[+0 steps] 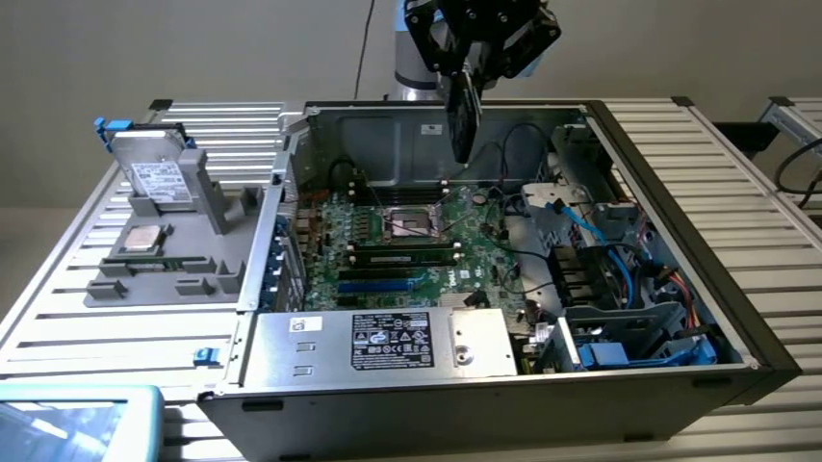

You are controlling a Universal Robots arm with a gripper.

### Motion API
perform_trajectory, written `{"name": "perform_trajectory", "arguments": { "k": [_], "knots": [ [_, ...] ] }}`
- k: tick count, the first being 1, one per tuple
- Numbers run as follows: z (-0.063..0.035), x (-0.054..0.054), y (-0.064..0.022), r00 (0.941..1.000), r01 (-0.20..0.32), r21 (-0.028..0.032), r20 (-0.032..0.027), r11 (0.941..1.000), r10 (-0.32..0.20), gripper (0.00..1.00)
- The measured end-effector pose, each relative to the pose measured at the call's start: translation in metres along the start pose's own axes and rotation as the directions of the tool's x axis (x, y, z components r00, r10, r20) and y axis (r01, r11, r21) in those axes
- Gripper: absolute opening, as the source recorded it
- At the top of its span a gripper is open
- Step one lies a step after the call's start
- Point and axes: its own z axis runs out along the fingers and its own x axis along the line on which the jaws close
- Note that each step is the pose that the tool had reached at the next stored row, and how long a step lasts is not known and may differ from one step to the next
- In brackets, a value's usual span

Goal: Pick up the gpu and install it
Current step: 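Insert the gpu into the slot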

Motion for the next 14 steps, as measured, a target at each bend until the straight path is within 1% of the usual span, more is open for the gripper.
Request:
{"name": "perform_trajectory", "arguments": {
  "k": [4, 8, 11, 14],
  "knots": [
    [0.0001, 0.0, 0.0, 0.9977, 0.066, -0.0063, -0.0134, 0.9978, -0.066, 0.28],
    [0.0001, 0.0001, 0.0, 0.9906, 0.134, -0.0143, -0.0252, 0.9909, -0.134, 0.28],
    [0.0002, 0.0001, 0.0, 0.9815, 0.188, -0.0225, -0.0331, 0.9819, -0.189, 0.28],
    [0.0002, 0.0001, 0.0, 0.9697, 0.24, -0.0206, -0.0421, 0.9706, -0.24, 0.28]
  ]
}}
